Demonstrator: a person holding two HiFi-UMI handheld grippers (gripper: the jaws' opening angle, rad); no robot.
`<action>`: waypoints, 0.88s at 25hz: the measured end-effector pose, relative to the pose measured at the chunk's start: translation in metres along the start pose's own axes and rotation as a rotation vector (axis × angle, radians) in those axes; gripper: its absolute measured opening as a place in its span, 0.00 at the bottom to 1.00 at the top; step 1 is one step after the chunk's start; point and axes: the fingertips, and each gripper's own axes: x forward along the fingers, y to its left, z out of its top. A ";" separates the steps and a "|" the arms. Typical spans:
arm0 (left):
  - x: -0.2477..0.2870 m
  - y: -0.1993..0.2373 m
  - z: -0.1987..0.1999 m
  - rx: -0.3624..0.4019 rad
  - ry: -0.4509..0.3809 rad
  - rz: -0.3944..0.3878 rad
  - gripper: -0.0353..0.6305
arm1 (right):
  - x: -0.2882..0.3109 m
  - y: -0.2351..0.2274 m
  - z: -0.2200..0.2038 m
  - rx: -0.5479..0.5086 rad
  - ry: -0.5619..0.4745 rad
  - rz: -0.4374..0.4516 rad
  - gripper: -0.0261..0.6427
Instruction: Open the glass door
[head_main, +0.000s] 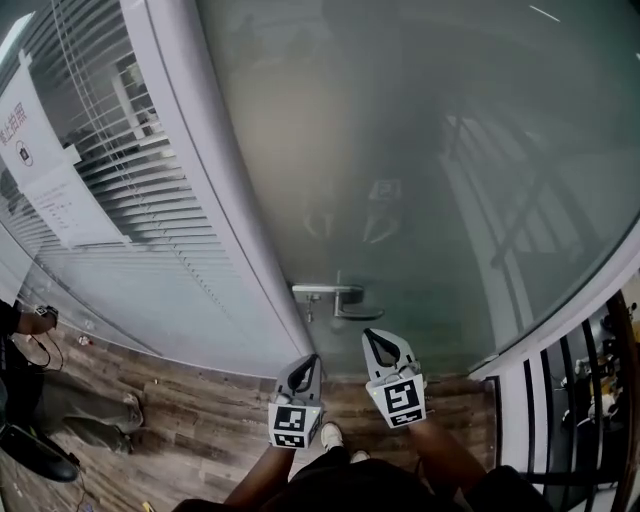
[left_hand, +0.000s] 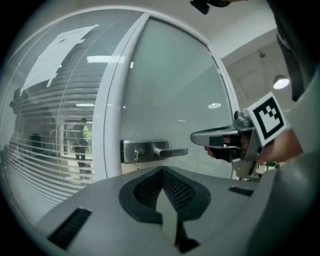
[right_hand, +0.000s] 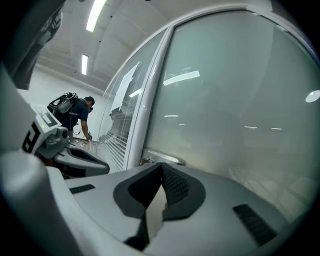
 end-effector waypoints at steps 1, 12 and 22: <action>0.004 0.001 0.001 0.037 -0.007 -0.001 0.05 | 0.003 0.001 -0.001 -0.020 0.009 0.012 0.06; 0.029 0.034 -0.014 -0.048 0.028 -0.036 0.05 | 0.046 0.004 -0.006 -0.357 0.180 0.142 0.21; 0.036 0.038 -0.012 -0.085 0.011 -0.036 0.05 | 0.071 0.010 -0.051 -0.703 0.535 0.444 0.30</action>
